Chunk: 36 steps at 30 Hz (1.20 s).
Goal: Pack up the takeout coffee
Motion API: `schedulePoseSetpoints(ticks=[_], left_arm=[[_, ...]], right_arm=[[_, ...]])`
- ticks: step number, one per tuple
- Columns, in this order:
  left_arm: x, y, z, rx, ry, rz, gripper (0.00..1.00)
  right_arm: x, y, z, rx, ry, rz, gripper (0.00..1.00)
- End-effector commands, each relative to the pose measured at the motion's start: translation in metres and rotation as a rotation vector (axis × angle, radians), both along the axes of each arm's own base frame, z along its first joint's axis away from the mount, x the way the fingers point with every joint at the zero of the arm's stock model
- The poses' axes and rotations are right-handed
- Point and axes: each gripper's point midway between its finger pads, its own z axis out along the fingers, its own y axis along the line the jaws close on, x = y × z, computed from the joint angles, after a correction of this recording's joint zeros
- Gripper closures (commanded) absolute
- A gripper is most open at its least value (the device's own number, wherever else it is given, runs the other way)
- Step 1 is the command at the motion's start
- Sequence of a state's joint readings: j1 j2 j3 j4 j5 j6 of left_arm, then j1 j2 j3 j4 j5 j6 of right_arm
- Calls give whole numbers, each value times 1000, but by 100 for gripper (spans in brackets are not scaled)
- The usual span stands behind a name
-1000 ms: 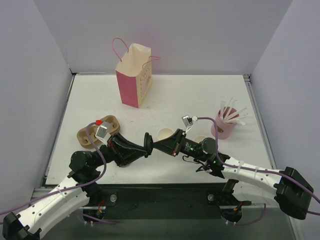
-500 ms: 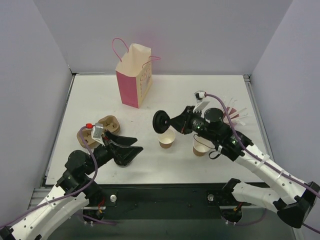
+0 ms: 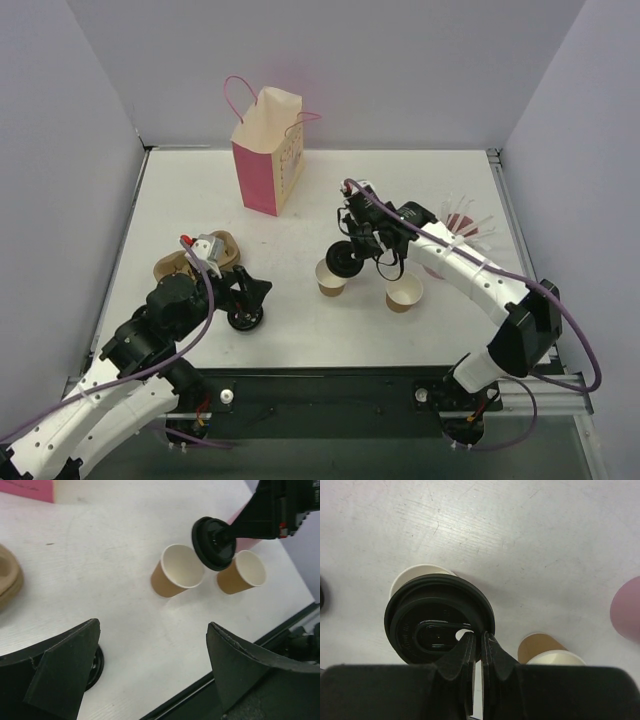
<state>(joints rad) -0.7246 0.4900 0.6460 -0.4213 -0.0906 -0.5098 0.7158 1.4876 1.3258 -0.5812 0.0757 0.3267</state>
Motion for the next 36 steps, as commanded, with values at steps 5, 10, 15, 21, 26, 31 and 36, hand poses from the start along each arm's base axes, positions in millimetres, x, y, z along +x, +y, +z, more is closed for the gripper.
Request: schedulePoseSetpoints(ticks=[5,10,15,21,26,31,36], left_arm=[[0,29,-5,128,-17,87,3],[-5,35,4,107,-67,89,3],[-10,42,10,83,-99,108,3],[-13,44,13,69,-118,110,3],[-15,45,13,71,-117,111,3],[-16,44,14,68,-121,107,3],[-16,42,12,75,-115,98,3]], right_arm=[[1,4,-6,-171,27,51,100],[10,21,-10,-194,39,71,100],[11,24,-22,-237,60,73,100],[7,24,-34,-282,96,83,100],[2,24,-39,-299,116,92,100],[-2,26,-44,-298,131,95,100],[-1,30,-39,-284,119,93,100]])
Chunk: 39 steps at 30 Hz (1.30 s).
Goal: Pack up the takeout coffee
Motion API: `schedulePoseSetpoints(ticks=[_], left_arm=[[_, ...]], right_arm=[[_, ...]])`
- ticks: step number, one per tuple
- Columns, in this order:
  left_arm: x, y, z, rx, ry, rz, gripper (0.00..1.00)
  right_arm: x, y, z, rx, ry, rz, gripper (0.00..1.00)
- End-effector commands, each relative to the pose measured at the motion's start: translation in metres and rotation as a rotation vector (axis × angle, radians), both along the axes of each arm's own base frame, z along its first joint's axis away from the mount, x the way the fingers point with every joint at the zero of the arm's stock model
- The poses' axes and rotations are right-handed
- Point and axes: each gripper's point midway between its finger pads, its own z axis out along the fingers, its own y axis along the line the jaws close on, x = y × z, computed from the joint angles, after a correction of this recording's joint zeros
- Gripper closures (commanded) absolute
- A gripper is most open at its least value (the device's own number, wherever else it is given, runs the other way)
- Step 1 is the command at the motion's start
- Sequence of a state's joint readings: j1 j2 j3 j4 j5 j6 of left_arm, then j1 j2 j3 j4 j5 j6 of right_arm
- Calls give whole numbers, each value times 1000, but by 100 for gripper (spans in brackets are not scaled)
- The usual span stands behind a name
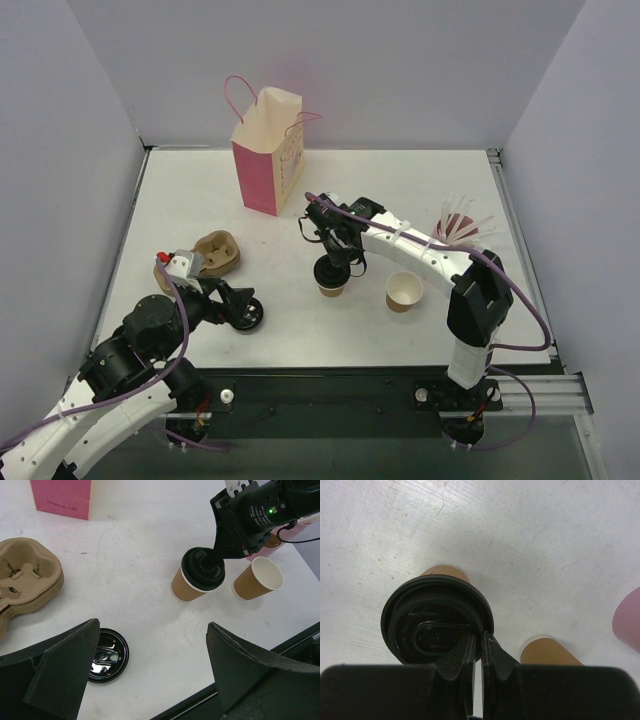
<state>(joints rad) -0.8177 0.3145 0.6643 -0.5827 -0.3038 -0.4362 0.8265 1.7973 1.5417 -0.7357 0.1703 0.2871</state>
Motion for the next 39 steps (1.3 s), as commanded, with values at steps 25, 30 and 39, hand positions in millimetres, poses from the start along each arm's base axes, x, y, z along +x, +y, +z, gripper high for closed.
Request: schedulePoseSetpoints(ticks=[25,30,39], left_arm=[[1,-1,2,14,-10,-4,3],[1,-2,1,17,-9,-5,3],[1,-4,0,20,-8,-18,3]], right_arm=[[-5,-8,1,-40,12,-15,100],[-6,-13,-5,-58,17,-21,100],[-8,-13,-15,-43,23,-34,100]])
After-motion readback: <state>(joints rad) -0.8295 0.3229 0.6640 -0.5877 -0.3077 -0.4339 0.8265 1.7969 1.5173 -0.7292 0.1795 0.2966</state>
